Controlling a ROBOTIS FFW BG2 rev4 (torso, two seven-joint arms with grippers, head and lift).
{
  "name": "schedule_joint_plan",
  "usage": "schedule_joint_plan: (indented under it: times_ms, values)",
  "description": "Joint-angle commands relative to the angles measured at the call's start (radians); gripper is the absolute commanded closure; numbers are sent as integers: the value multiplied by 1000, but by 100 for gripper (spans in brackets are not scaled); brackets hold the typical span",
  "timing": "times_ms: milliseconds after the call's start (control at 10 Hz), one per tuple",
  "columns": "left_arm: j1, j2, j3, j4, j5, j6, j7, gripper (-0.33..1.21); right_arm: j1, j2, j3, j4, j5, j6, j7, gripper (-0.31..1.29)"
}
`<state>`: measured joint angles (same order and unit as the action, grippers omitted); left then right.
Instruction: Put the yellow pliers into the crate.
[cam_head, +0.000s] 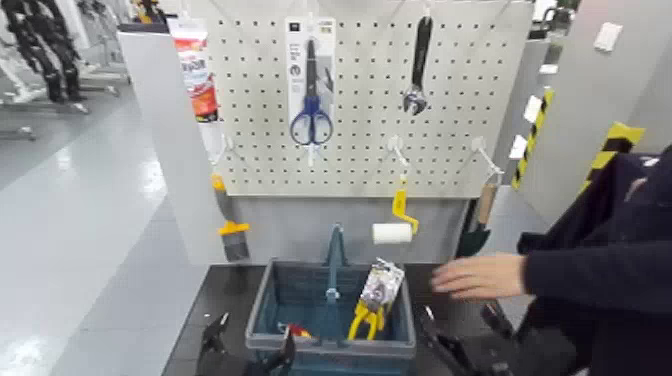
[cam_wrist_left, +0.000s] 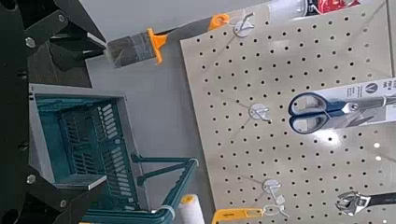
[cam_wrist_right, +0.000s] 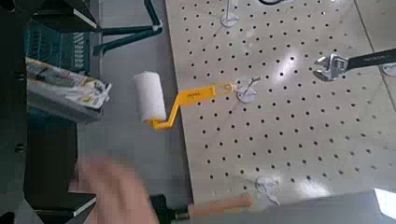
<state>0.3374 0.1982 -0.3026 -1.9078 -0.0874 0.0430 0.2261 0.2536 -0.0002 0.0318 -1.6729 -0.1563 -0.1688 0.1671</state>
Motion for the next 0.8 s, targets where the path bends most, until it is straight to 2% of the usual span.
schedule_joint_plan:
  times_ms: [100,400,600,800]
  values:
    - [11,0,7,-4,0,-2,6,28,154,8,31,-128,43,-20,-57,3]
    - [18,-3,13,-7,0,-3,12,28,256,6,42,-185,46,-29,-129,4]
    - [22,-6,16,-7,0,-3,12,28,254,3,45,-180,46,-35,-126,5]
    - [22,-5,14,-7,0,-3,12,28,251,2,43,-188,47,-11,-121,6]
